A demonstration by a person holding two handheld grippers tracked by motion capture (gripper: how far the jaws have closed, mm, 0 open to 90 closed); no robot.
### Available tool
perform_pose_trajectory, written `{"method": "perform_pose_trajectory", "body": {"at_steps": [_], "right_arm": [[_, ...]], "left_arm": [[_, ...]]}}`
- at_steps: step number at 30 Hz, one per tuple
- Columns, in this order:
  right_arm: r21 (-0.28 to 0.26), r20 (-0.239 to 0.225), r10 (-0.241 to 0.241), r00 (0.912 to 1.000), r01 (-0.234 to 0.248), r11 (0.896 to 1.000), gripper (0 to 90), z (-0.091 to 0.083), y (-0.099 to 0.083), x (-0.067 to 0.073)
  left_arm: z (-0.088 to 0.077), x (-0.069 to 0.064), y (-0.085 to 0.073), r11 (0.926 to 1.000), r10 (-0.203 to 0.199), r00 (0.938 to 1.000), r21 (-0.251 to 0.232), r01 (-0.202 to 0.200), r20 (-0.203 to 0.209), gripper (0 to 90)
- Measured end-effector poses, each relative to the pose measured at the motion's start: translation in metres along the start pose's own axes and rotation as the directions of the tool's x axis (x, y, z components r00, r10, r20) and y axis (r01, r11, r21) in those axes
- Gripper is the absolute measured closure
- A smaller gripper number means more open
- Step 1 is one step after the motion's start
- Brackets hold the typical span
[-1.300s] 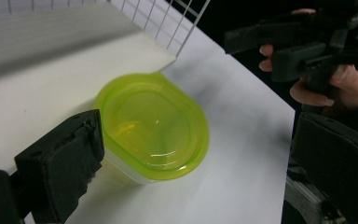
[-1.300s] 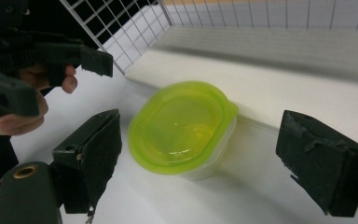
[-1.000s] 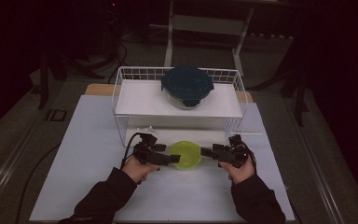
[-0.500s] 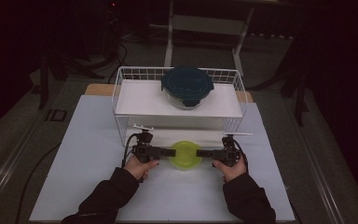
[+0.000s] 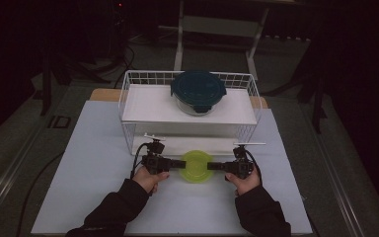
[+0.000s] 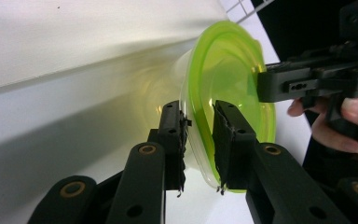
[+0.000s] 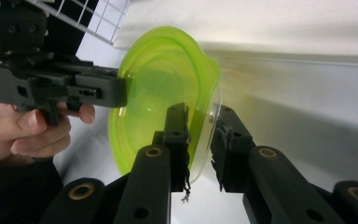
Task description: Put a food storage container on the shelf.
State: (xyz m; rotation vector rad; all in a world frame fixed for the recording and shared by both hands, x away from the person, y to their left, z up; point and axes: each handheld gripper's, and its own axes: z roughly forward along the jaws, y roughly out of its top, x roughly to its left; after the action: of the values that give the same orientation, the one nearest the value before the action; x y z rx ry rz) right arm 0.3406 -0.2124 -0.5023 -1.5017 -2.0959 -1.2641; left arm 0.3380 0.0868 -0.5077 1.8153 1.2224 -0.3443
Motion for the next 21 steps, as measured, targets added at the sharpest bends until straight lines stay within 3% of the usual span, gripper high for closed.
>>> {"method": "perform_pose_trajectory", "body": {"at_steps": [5,10,21], "right_arm": [[-0.005,0.011,-0.01,0.9999,0.011,1.0,79.4,-0.005,-0.007,0.008],[0.002,0.032,-0.051,0.9982,0.051,0.999,81.3,-0.009,-0.011,0.016],[-0.001,0.015,-0.084,0.9964,0.084,0.996,81.4,-0.022,-0.011,0.033]], "left_arm": [[-0.004,-0.004,-0.002,0.9996,-0.011,0.9999,0.028,0.011,0.0,76.8],[-0.007,-0.009,-0.004,0.9993,0.017,0.9997,0.035,-0.017,-0.019,79.7],[-0.028,-0.026,-0.004,0.9984,0.055,0.9985,0.012,-0.055,0.003,79.7]]}}
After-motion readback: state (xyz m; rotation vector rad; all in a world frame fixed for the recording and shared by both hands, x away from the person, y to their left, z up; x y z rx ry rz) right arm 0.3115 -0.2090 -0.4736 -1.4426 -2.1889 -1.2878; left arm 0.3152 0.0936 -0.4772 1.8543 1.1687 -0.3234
